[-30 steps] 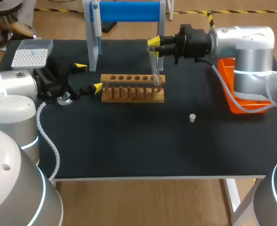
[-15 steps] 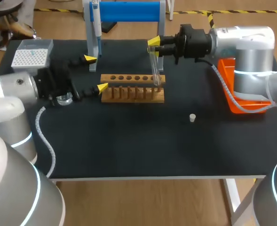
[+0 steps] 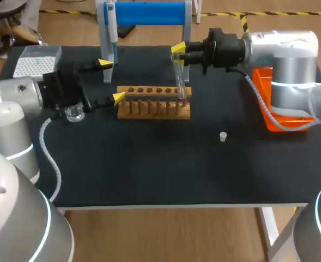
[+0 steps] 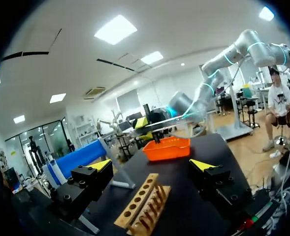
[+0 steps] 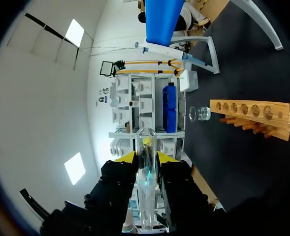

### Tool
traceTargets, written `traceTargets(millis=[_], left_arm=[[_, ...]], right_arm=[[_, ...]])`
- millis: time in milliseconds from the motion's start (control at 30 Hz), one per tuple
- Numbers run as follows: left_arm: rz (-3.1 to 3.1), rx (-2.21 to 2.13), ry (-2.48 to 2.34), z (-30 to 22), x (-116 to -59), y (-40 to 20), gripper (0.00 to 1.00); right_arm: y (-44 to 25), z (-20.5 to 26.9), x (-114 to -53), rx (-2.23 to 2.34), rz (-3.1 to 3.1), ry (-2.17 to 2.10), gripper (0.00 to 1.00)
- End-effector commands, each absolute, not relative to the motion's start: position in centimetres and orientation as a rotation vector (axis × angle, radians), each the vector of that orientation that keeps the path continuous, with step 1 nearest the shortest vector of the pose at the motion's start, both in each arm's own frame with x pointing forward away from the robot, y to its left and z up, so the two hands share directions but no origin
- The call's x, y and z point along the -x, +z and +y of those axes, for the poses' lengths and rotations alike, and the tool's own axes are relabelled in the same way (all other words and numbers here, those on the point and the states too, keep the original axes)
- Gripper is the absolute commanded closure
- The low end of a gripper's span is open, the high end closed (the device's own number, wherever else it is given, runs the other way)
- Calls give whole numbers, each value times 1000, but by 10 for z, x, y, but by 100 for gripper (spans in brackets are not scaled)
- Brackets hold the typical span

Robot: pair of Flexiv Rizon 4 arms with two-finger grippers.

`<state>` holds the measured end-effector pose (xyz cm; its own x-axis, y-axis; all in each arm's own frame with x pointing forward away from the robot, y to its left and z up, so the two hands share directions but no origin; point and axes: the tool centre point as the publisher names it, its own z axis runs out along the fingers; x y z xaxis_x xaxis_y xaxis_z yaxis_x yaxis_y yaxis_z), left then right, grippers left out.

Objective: Invert the test tube, pick up the pipette, mount the tip to pipette, aspirate from beaker and dispense into the tube, eject the tip, return the pipette, and cap with the stopper.

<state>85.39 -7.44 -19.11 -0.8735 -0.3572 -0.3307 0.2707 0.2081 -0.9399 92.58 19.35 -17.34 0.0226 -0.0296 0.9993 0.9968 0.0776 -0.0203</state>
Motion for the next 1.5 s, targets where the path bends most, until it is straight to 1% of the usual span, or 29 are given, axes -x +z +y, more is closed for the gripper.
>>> traceTargets(millis=[33,100,167,200,600,900,1500], left_arm=[[1723,-308,-1845,-80,-850,-204,0],[1698,-444,-1756,-84,-843,-201,0],[1690,-407,-1680,-82,-841,-193,0],[1682,-397,-1737,-79,-840,-189,0],[1682,-397,-1737,-79,-840,-189,0],[1397,-782,-1246,-98,-824,-179,0],[1397,-782,-1246,-98,-824,-179,0]], right_arm=[[-173,193,-926,1142,-1209,-1150,100],[-173,193,-926,1142,-1209,-1150,100],[-173,193,-926,1142,-1209,-1150,100],[-173,193,-926,1142,-1209,-1150,100],[-173,193,-926,1142,-1209,-1150,100],[-173,193,-926,1142,-1209,-1150,100],[-173,193,-926,1142,-1209,-1150,100]])
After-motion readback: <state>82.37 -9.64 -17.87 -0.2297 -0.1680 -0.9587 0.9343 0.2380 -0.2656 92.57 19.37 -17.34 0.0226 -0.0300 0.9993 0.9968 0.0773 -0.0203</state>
